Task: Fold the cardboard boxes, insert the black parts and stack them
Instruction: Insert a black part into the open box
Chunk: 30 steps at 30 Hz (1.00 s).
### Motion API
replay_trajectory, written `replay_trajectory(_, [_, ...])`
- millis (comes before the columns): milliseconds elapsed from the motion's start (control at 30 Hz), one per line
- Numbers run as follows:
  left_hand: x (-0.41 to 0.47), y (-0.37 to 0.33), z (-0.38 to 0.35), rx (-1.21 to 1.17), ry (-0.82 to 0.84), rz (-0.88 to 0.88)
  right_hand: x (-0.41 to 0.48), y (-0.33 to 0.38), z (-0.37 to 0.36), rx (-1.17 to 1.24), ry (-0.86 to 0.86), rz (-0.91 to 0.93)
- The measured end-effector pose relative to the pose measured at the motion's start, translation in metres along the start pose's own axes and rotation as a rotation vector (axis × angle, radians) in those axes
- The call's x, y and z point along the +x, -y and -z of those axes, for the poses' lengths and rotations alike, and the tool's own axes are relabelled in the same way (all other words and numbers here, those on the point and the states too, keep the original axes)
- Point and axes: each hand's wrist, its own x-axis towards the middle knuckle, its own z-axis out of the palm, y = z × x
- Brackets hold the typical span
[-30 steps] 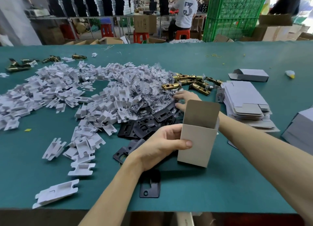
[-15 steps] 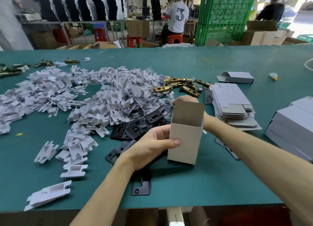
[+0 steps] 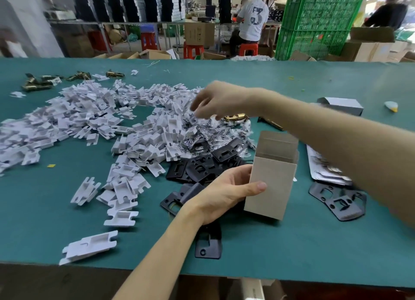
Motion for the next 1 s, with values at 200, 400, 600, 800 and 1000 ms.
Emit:
replay_trajectory(200, [-0.001,0.006,0.003,0.013,-0.018,-0.012,0.031,-0.011,-0.086,-0.580,0.030,-0.056])
replay_trajectory(400, [-0.001,0.007,0.001,-0.004,-0.032,-0.036,0.024,-0.020,-0.095,-0.684,-0.215,0.016])
replay_trajectory(600, [-0.002,0.000,-0.001,-0.006,0.013,-0.003,-0.021,0.003,-0.041,-0.256,-0.270,0.049])
replay_trajectory(800, [-0.002,-0.001,-0.002,-0.044,0.002,-0.024,-0.106,-0.009,0.028,-0.042,-0.405,0.003])
replay_trajectory(1000, [-0.002,0.001,-0.002,-0.037,0.002,-0.052,-0.168,-0.038,0.024,-0.093,-0.365,-0.090])
